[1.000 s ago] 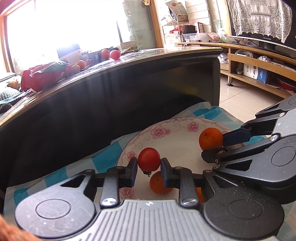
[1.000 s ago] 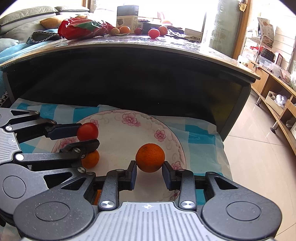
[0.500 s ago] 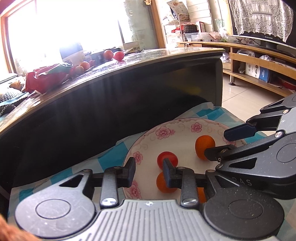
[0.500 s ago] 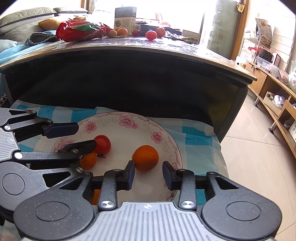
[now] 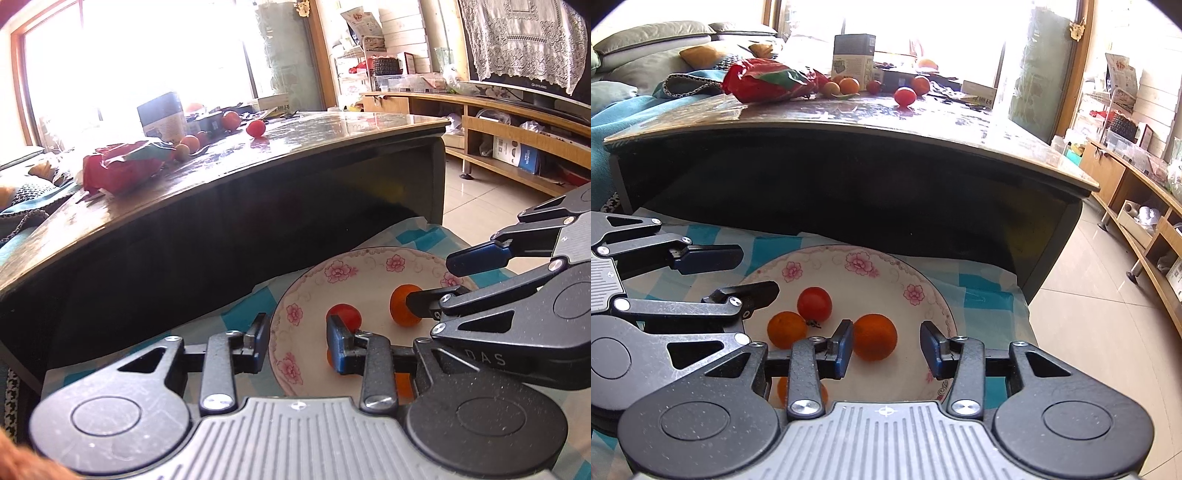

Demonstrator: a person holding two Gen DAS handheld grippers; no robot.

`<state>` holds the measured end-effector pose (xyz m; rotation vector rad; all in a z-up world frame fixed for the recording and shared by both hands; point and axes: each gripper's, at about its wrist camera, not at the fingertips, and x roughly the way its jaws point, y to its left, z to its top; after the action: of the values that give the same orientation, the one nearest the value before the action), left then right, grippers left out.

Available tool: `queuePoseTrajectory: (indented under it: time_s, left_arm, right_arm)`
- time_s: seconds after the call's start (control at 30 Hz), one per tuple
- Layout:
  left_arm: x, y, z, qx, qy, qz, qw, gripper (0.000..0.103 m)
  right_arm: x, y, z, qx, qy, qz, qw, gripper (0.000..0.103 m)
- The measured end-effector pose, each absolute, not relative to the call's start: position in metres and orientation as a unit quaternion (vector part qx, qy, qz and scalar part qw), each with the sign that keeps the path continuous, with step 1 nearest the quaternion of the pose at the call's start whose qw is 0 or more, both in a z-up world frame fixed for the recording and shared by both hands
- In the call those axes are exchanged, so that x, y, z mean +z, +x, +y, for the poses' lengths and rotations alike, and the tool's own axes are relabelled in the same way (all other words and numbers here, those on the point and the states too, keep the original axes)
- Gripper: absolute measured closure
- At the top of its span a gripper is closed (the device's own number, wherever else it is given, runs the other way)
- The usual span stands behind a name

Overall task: Organize fruits
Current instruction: 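Open the left gripper to drop the tomato while the right gripper releases the orange, then withdraw both grippers from the bowl toward the remaining fruit on the cloth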

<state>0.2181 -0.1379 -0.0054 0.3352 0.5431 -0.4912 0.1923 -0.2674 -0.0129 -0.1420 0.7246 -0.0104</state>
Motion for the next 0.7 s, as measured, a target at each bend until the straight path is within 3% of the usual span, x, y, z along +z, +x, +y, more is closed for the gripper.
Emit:
queuePoseTrajectory:
  time_s: [0.7]
  left_arm:
    - [0.029, 0.151, -0.097, -0.250, 0.166, 0.279, 0.912, 0.058]
  right_arm:
    - [0.022, 0.128, -0.232, 0.012, -0.081, 0.355, 0.931, 0.067]
